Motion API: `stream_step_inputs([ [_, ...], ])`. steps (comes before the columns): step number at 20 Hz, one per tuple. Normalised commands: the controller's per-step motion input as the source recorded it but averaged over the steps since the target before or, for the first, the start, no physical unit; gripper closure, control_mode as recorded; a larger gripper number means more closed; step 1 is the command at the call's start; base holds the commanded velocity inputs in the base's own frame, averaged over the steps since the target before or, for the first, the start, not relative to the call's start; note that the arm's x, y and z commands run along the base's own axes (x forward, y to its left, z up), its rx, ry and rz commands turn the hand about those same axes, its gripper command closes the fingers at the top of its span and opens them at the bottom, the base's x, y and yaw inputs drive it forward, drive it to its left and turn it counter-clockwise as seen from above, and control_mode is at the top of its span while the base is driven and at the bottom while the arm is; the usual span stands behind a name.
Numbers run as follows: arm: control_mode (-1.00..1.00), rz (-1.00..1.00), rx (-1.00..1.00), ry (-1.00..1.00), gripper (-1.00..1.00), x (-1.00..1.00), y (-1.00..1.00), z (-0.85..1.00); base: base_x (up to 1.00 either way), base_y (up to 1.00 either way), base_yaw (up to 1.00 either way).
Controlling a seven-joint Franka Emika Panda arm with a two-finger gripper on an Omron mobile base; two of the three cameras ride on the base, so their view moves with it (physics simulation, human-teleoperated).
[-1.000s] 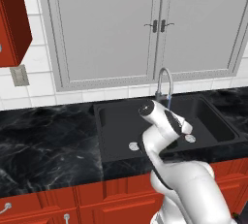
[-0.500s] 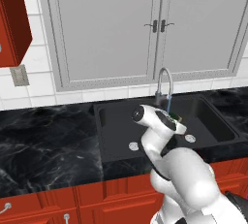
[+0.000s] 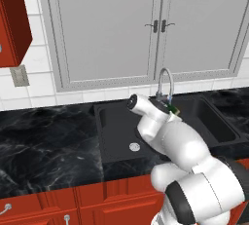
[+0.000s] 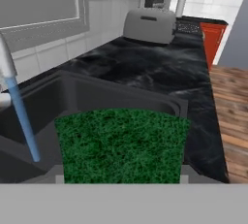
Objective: Soak the sponge with water for a few seconds and then drop it inside the sink.
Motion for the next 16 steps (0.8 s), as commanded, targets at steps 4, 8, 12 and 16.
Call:
stream_step_inputs([
  [4,-1.0,-0.02,0.0,0.0,1.0,0.24,0.0,0.05,0.0,0.0,0.0],
  [8,-1.0,-0.02,0.0,0.0,1.0,0.33,-0.1,-0.01,0.0,0.0,0.0],
  [12,-1.0,0.0,0.02,0.0,1.0,0.31,-0.15,-0.07,0.0,0.0,0.0],
  [16,-1.0,0.0,0.02,0.02,1.0,0.19,-0.11,-0.07,0.0,0.0,0.0],
])
